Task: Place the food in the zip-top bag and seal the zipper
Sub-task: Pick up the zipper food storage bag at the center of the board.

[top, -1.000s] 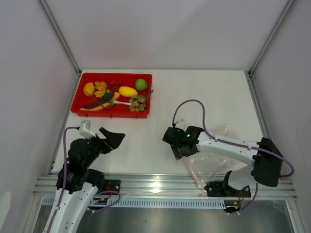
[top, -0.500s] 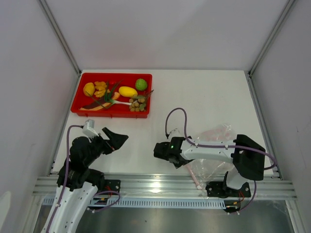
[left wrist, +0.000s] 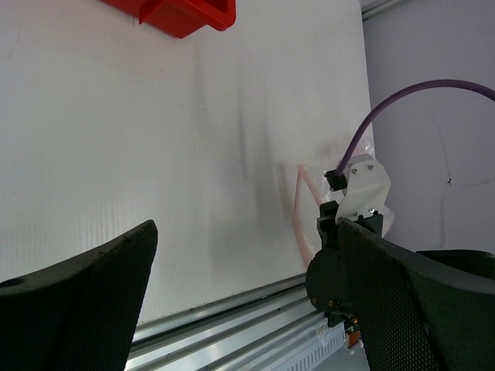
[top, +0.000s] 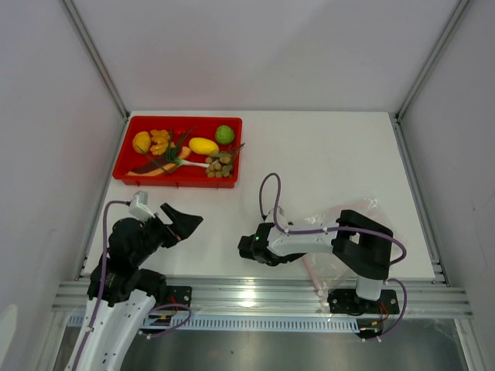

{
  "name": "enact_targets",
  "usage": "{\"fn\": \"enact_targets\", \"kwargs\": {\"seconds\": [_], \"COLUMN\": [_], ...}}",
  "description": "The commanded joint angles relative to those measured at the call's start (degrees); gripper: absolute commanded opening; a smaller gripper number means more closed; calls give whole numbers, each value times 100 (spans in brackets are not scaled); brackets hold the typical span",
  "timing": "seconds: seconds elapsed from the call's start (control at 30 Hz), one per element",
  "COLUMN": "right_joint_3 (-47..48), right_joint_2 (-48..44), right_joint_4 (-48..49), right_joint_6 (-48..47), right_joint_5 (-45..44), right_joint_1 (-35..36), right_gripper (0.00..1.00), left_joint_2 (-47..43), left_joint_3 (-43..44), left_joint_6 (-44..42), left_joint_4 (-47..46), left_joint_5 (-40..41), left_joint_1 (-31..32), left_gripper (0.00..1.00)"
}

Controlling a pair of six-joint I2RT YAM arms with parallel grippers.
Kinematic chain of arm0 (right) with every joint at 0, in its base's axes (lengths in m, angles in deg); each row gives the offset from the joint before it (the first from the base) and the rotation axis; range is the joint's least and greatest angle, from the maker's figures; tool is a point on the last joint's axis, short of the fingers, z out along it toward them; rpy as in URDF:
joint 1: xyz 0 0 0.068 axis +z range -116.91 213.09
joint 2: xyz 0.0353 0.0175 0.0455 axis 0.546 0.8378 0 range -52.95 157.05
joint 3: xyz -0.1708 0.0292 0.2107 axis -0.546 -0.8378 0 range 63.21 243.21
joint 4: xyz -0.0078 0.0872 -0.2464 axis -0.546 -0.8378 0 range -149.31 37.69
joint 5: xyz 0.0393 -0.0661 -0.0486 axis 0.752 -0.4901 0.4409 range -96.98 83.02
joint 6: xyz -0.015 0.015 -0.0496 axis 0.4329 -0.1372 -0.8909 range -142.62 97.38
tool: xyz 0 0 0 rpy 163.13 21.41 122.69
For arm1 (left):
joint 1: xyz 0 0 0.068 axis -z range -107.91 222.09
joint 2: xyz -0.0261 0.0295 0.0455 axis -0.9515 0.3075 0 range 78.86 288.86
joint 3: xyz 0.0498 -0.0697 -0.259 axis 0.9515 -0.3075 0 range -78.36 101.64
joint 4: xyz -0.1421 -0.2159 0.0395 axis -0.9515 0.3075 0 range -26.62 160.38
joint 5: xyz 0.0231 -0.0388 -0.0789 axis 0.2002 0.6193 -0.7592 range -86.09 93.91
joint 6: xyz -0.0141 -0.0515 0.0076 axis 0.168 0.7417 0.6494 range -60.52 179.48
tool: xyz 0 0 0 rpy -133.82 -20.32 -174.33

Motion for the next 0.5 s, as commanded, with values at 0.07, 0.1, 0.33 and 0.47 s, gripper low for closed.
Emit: {"fn": "enact_targets", "kwargs": {"seconds": [0.07, 0.1, 0.33, 0.47], "right_joint_3": [316, 351, 352, 193], "right_joint_2": [-156, -218, -1429, -2588], "right_joint_4": [-428, -446, 571, 1844], "right_joint_6": [450, 450, -734, -2147], "right_joint_5": [-799, -825, -178, 1017], "right_joint_1": [29, 20, -542, -1663], "right_gripper": [2, 0, 0, 0], "left_joint_2": [207, 243, 533, 910], "left_joint_3": [473, 509, 852, 773], "left_joint_6": [77, 59, -178, -573], "left_joint_4": [301, 318, -6, -778], "left_joint_5": [100, 100, 188, -391], "left_joint_1": [5, 5, 5, 5], "left_gripper": [99, 99, 96, 84]}}
